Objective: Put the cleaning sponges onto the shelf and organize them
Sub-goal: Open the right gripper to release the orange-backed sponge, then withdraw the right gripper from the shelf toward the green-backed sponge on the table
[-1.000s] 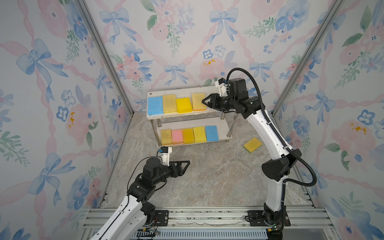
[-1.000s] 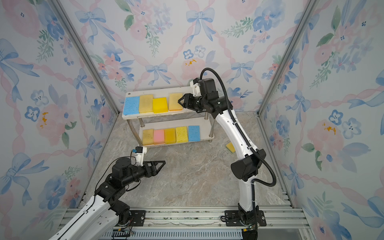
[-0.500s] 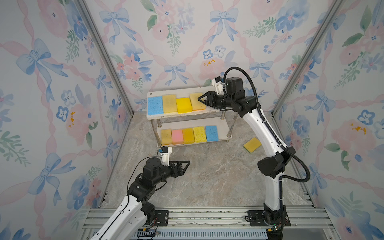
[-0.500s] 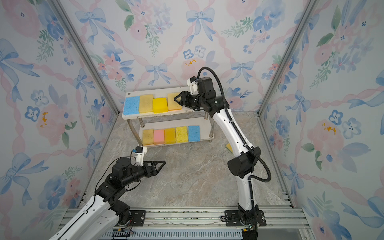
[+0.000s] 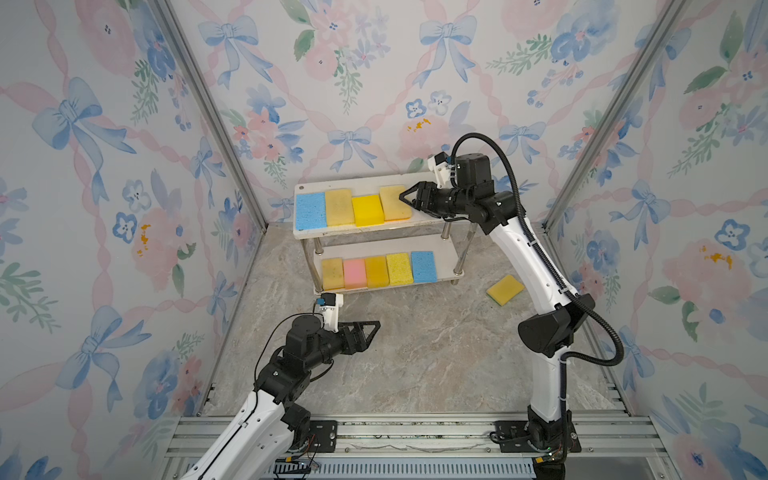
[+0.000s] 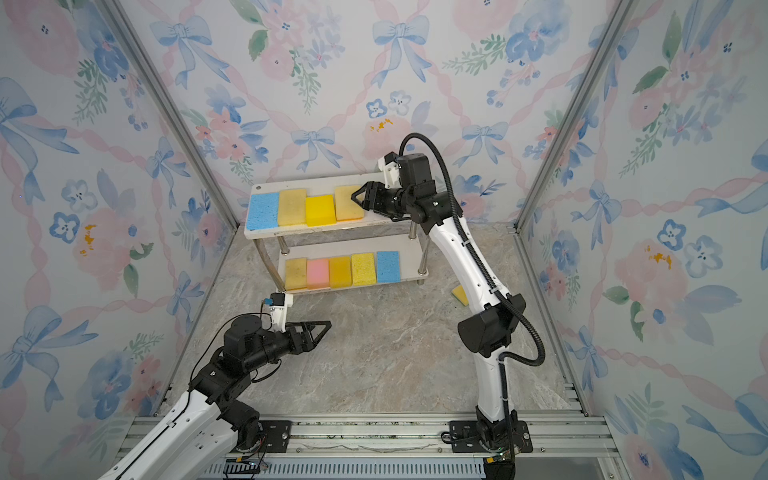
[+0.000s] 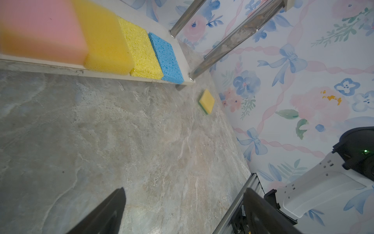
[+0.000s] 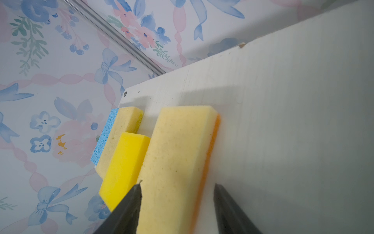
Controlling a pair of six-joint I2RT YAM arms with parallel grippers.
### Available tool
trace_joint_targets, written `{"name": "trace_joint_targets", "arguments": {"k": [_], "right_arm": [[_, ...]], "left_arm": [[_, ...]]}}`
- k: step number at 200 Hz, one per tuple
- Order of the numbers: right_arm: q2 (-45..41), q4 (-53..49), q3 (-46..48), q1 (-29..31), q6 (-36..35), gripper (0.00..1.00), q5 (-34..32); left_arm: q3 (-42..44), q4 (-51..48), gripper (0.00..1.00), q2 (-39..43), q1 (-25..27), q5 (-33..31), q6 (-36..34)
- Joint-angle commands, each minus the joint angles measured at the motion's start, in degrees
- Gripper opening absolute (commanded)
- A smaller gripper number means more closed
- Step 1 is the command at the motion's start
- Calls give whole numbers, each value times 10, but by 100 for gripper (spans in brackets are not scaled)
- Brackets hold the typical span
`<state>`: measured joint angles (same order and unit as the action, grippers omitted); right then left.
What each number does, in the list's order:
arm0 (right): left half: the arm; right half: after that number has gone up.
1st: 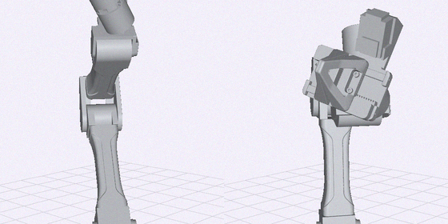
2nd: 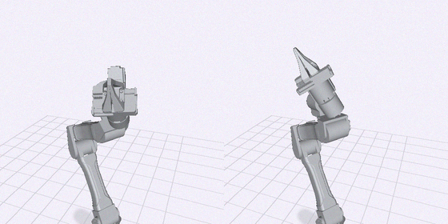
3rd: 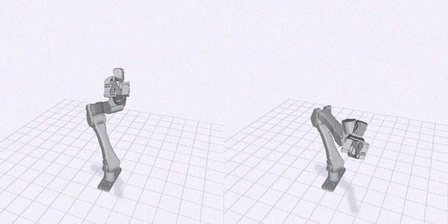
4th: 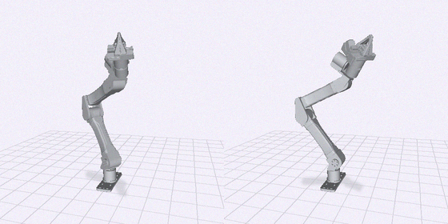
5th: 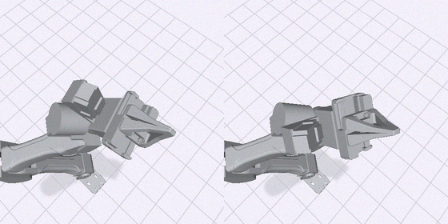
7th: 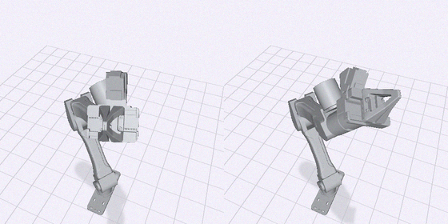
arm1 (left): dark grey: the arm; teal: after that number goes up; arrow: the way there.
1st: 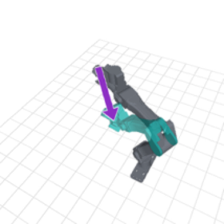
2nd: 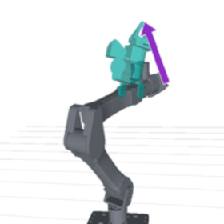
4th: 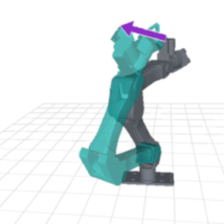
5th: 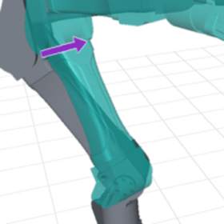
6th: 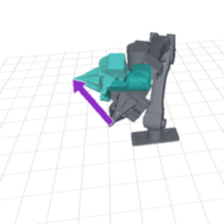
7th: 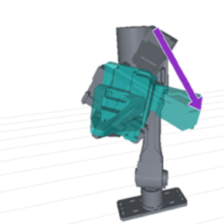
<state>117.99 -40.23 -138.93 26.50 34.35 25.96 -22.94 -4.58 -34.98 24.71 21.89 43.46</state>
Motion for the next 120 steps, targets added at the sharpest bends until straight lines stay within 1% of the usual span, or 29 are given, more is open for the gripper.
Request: {"name": "trace_joint_targets", "arguments": {"k": [1,34,55,81,83,98,120], "right_arm": [[-49,9,12,-33,4,61,23],[-106,17,54,-81,8,64,55],[-156,37,113,-111,11,66,76],[-222,61,190,-152,11,71,103],[-226,63,198,-155,19,71,105],[-280,89,264,-189,38,77,119],[-348,128,360,-240,59,90,144]], "left_arm": [[-8,-12,95,0,-5,5,-16],[-15,-12,98,-5,-5,4,-19],[-18,-12,98,0,-7,2,-18],[-20,-12,98,2,-8,-2,-14],[-22,-12,98,15,-7,-2,-14],[-22,-12,98,29,-7,-10,-8],[-30,-12,98,39,-8,-20,1]]}}
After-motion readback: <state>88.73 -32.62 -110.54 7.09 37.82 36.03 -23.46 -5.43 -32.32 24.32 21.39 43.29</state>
